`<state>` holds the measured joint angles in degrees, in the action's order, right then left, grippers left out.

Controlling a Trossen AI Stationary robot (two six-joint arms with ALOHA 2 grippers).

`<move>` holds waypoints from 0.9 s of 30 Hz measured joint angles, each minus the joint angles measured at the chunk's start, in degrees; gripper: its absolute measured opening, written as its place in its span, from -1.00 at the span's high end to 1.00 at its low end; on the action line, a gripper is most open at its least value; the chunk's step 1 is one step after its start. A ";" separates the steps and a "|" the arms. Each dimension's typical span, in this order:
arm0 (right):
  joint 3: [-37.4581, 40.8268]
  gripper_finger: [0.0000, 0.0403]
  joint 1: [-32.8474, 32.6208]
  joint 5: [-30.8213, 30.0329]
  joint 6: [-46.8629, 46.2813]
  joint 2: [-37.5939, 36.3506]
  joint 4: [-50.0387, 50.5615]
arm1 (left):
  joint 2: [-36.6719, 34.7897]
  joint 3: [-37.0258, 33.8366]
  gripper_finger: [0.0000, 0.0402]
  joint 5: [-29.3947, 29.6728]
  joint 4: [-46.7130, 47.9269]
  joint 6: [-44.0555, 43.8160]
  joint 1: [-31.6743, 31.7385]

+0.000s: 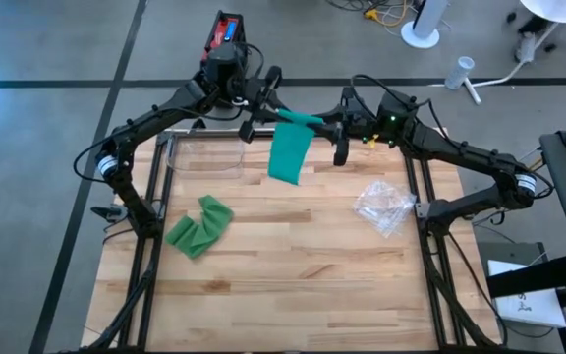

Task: Roll bandage
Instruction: Roll the blue bandage

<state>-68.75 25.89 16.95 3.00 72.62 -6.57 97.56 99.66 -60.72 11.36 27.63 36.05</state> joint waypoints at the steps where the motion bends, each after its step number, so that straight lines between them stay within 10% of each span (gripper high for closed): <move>1: -0.06 0.79 0.00 0.00 0.72 0.00 -0.02 | -0.02 0.00 0.80 0.20 -0.34 -0.75 -0.02; 19: -0.02 0.89 0.02 -0.05 3.64 -4.70 1.32 | -0.36 0.04 0.26 5.17 -0.20 -3.63 1.22; 27: -0.02 0.86 0.02 0.00 3.41 -4.80 -0.90 | 0.47 -0.07 0.70 7.65 -0.14 -4.53 -0.77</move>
<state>-68.77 25.91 16.96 6.41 67.82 -7.47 98.03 99.59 -53.07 11.22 23.10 35.28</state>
